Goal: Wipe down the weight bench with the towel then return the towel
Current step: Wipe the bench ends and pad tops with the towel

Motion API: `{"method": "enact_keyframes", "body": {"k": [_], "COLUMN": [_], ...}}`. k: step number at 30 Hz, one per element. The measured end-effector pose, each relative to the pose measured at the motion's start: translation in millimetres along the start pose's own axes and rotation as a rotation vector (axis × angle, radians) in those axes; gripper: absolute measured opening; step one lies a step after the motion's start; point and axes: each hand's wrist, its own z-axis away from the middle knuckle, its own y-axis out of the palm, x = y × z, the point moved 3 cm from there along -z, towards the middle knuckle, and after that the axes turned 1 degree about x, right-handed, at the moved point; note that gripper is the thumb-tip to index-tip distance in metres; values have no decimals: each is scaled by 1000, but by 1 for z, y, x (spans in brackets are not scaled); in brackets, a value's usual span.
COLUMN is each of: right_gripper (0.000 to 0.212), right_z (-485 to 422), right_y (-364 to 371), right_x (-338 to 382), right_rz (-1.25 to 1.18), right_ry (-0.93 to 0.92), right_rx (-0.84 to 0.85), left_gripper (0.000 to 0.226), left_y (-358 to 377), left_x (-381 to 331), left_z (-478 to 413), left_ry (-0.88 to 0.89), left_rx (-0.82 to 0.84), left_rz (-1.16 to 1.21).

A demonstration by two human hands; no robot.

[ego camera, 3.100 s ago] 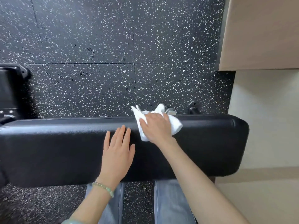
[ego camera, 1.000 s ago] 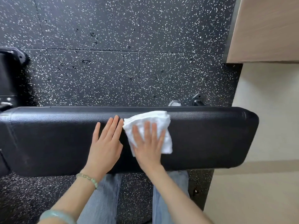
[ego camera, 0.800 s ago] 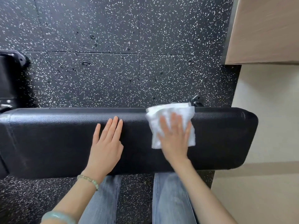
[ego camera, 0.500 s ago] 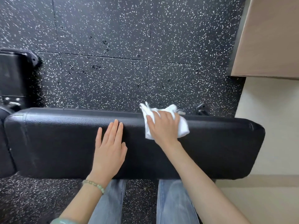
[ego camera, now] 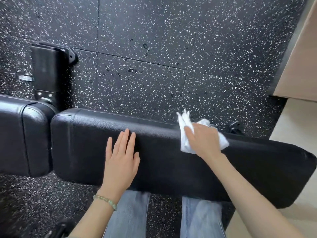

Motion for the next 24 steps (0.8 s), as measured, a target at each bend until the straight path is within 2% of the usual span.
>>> {"method": "enact_keyframes", "body": {"k": [1,3,6,10,12,14,17,19,22,24], "right_gripper": [67,57,40,43,45,57,62,62,61,60], "right_z": [-1,-5,-17,-36,-40,-41,-28,-20,-17,-22], "right_y": [6,5,-7,-18,-7,5,15,15,4,-3], "right_x": [4,34,110,200,199,163,97,71,92,135], "right_rz": [56,107,-151,-229,-263,-280,-90,-56,12,49], "right_ry": [37,28,-50,-211,-247,-155,-33,89,148,-3], "right_rx": [2,-1,105,191,268,299,196,182,147,126], "left_gripper": [55,55,55,57,56,56,58,61,74,98], "left_y": [0,0,2,2,-1,-5,-10,-12,-12,-10], "left_x": [4,12,22,42,55,66,86,103,121,126], "left_z": [0,1,3,5,5,4,-1,-5,-6,-5], "left_ry": [-4,1,34,6,-4,13,19,-10,11,50], "left_rx": [-7,-19,-24,-44,-51,-54,-35,-18,5,49], "left_rz": [1,9,30,60,73,75,38,7,-46,-58]}}
